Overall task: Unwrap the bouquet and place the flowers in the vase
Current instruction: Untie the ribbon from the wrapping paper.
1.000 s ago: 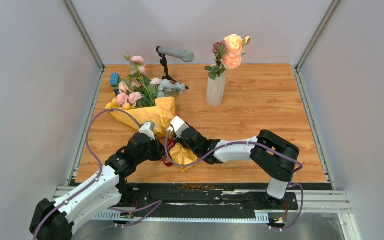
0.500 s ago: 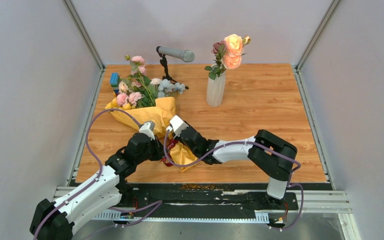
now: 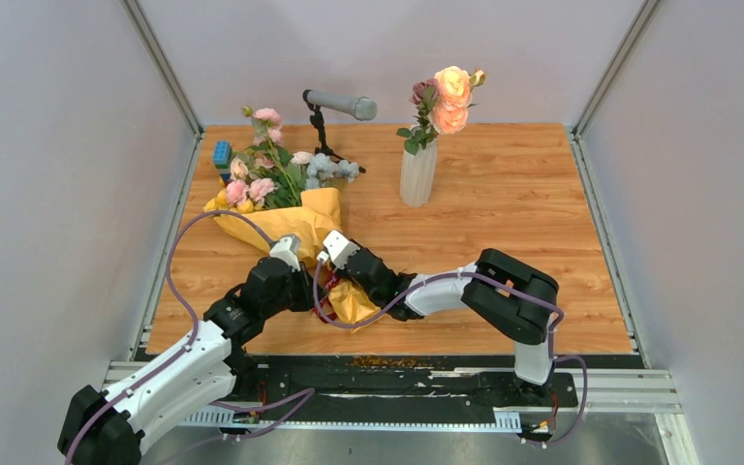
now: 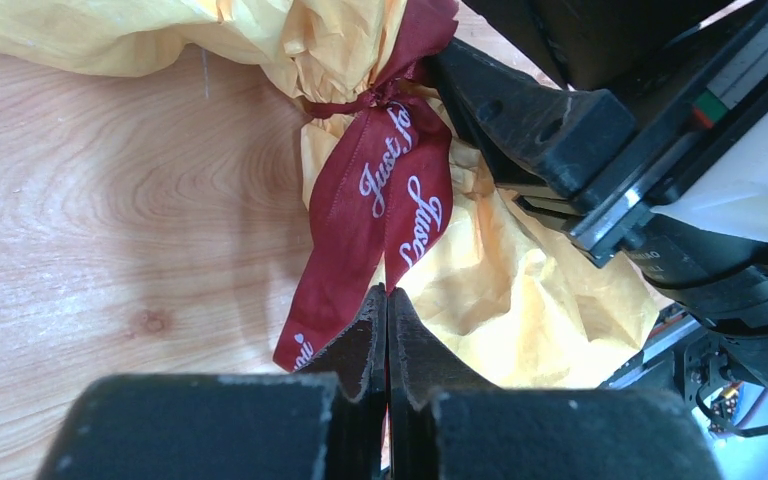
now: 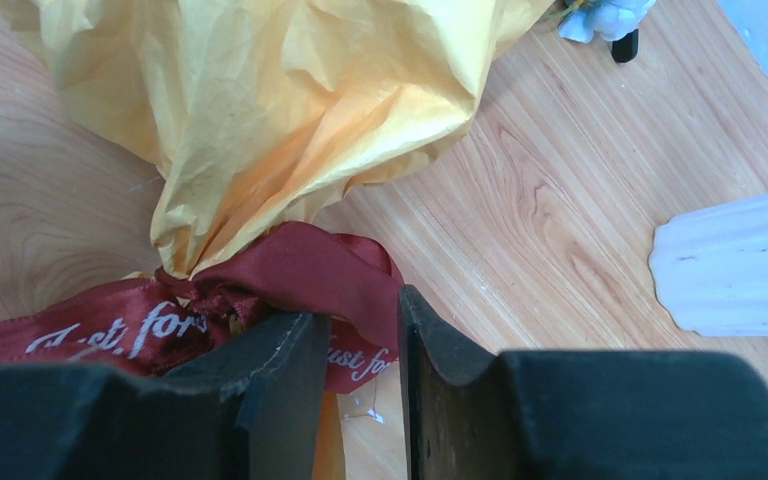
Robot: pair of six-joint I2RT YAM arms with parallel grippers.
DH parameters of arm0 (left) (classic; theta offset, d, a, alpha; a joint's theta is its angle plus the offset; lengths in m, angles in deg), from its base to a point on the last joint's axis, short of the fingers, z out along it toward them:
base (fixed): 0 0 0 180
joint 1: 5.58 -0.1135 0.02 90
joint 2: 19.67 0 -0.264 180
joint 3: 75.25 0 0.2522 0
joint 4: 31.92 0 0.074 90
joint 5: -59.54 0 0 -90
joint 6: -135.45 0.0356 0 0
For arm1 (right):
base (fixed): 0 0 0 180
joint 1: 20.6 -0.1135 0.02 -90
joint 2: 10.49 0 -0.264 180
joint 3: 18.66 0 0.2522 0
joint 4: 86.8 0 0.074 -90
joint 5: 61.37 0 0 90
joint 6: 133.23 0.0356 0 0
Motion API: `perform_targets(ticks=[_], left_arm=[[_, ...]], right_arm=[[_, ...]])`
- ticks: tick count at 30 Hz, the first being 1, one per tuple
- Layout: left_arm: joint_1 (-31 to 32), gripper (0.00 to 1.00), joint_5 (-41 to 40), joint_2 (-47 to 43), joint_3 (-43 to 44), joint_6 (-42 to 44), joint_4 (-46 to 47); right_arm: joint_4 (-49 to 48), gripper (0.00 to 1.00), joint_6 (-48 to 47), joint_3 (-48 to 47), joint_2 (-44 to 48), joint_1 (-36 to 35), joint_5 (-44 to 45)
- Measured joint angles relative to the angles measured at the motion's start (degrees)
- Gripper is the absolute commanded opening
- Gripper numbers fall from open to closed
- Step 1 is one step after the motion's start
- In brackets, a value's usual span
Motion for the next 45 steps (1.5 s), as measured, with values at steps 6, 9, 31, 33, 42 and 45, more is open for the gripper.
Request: perform_targets(ticks=[6,9,31,33,42,45], left_arm=[[-0.3,0.00,0.1,0.0,0.0,0.4,-0.3],[-0.3,0.00,0.1,0.0,0.0,0.5,-0.8],[-3.0,0.00,-1.3,0.1,0.0,0.8,-1.8],[-3.6,0.00,-1.4,0.1,0.0,0.8,-1.9],[-7.6,0.00,-1.4,-1.1,0.0,0.8,-2.4],[-8.8,0.00,-1.4,-1.7,0.0,0.8,-2.4]], right_arm=[[-1.6,0.00,-2.6,-0.9,-1.8,0.0,0.9],[-2.5,0.00,-3.6,-0.9,-1.8,0.0,1.7],[-3.5,0.00,-1.6,1.4,-0.2,-0.3,13.2],[-2.6,0.00,-0.6,1.4,0.5,-0.3,13.7],[2.3,0.00,5.5,2.3,4.0,0.2,15.0],[3.9,0.00,7.4,3.3,4.9,0.9,15.0]])
